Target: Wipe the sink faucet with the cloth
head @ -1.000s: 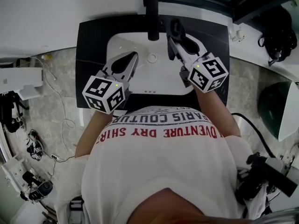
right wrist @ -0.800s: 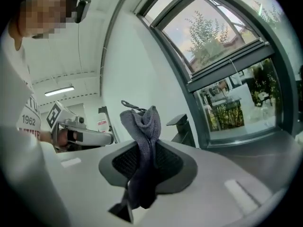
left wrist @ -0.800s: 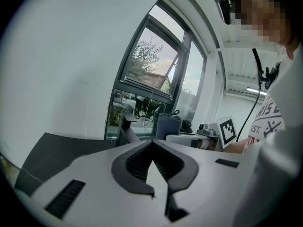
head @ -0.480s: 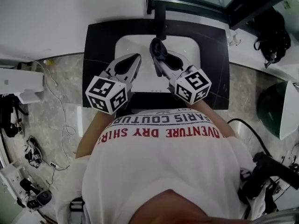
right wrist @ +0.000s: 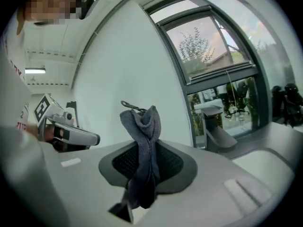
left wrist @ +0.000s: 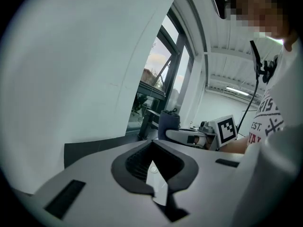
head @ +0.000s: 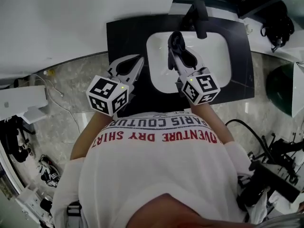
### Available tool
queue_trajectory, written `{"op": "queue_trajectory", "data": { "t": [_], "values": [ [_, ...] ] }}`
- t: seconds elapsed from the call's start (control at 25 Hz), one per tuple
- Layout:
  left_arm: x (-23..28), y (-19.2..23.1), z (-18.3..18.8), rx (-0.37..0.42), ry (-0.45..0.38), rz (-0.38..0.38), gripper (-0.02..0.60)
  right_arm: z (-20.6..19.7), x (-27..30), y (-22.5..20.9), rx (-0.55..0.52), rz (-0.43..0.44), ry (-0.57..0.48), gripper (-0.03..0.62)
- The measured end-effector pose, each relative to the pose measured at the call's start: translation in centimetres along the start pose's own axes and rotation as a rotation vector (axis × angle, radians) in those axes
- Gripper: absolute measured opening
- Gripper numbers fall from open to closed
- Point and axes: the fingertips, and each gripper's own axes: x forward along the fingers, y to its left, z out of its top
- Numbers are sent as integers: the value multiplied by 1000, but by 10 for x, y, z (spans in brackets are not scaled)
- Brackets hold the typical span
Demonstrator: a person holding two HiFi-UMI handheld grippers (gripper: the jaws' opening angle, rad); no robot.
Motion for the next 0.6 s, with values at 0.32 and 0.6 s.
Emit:
{"op": "queue_trajectory", "data": {
  "t": [0.32,0.6],
  "values": [
    [28,-8,-2,49,64,-177,2,3,-14,-33,-56,-295,-50,77],
    [58,-15,-11,67,139,-240,2,-3,-14,-96,-117,-569,-58,77]
  ]
}}
